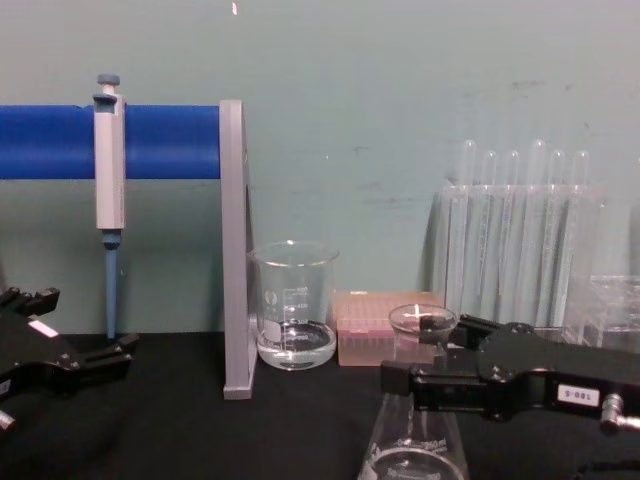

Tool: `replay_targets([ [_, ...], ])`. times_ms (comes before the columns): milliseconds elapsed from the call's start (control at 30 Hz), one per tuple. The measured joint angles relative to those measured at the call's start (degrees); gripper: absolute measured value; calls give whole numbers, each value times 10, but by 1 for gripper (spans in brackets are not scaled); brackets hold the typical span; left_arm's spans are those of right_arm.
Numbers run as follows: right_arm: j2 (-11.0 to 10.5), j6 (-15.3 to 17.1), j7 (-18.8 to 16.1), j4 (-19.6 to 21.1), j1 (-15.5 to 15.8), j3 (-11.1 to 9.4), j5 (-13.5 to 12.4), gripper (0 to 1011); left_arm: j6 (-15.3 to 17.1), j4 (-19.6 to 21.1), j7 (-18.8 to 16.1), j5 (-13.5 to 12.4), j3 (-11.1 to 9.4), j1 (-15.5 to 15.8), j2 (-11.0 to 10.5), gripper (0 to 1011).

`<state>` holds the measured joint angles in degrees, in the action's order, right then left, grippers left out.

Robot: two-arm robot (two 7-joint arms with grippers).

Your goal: Grasp the erlenmeyer flask with one hand, shake it three times, then place it back.

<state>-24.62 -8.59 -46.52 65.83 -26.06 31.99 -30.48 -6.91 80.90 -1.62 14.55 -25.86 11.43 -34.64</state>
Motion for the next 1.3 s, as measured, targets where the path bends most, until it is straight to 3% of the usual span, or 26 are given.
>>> replay_targets([
  [967, -1, 0, 0, 1, 1, -1, 0, 1000, 0, 0, 0, 0, 0, 0, 0, 1001],
  [1167, -1, 0, 0, 1, 1, -1, 0, 905, 0, 0, 0, 0, 0, 0, 0, 1001],
  [1300, -1, 0, 0, 1, 1, -1, 0, 775, 0, 0, 0, 0, 0, 0, 0, 1001],
])
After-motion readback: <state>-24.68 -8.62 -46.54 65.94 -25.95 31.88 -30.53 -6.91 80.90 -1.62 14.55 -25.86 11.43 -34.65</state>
